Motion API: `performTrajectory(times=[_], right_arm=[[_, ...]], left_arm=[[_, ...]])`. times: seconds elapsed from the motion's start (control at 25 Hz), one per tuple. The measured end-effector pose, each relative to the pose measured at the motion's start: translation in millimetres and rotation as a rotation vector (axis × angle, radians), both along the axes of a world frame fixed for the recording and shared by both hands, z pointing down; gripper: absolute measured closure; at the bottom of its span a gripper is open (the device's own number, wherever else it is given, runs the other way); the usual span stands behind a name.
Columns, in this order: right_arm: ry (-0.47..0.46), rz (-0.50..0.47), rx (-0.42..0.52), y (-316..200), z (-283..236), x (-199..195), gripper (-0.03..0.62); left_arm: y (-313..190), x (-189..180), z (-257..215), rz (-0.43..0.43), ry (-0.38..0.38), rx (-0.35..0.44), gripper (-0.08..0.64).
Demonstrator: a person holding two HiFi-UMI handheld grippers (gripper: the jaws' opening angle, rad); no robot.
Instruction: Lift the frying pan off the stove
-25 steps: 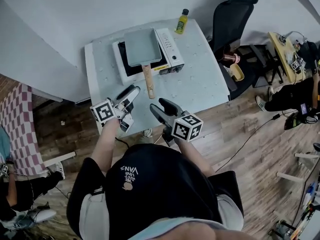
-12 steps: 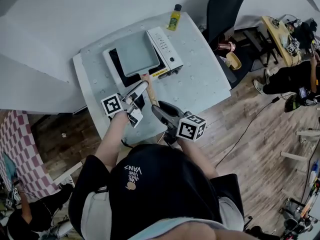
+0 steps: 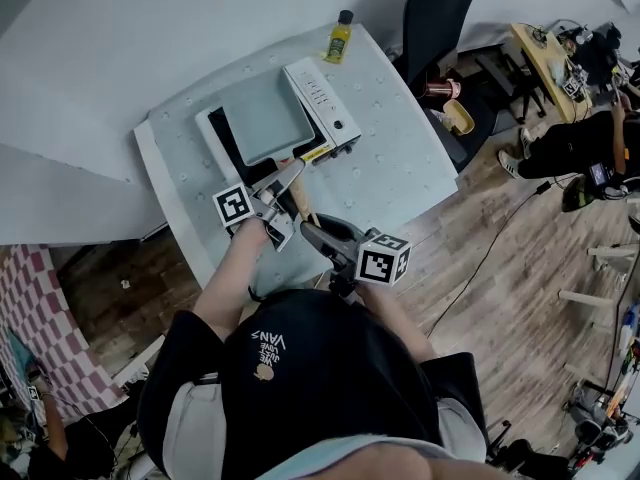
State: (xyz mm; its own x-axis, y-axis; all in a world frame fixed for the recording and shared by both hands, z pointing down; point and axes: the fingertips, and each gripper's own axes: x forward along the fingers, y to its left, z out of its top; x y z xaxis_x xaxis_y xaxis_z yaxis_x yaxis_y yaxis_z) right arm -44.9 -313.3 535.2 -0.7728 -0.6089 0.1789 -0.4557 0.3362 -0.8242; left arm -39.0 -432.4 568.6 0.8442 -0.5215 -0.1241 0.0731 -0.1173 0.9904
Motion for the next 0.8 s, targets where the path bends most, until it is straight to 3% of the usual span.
performTrajectory(times=[0.12, 0.2, 0.28, 0.44, 0.64, 0.8], right_arm=[[0.016, -0.003, 0.009, 0, 0, 2, 0.448], [0.029, -0.003, 0.011, 0, 0, 4, 0.451], [0.042, -0.004, 0.01, 0, 2, 7, 0.454], [0.039, -0.002, 0.008, 0, 3, 10, 0.456], [0.051, -0.001, 0.026, 3, 5, 20, 0.46], [0.062, -0.014, 0.049, 12, 1, 32, 0.468]], left_arm=[[-3, 5, 0, 0.003, 0.001, 0.0, 0.259], [-5, 5, -1, -0.002, 0.011, -0.01, 0.337], [-6, 6, -1, -0.001, 0.016, -0.033, 0.357], [-5, 7, 1, -0.003, -0.002, -0.065, 0.377], [-3, 10, 7, -0.011, -0.076, -0.021, 0.39], [9, 14, 0, -0.035, -0.082, -0.016, 0.393]])
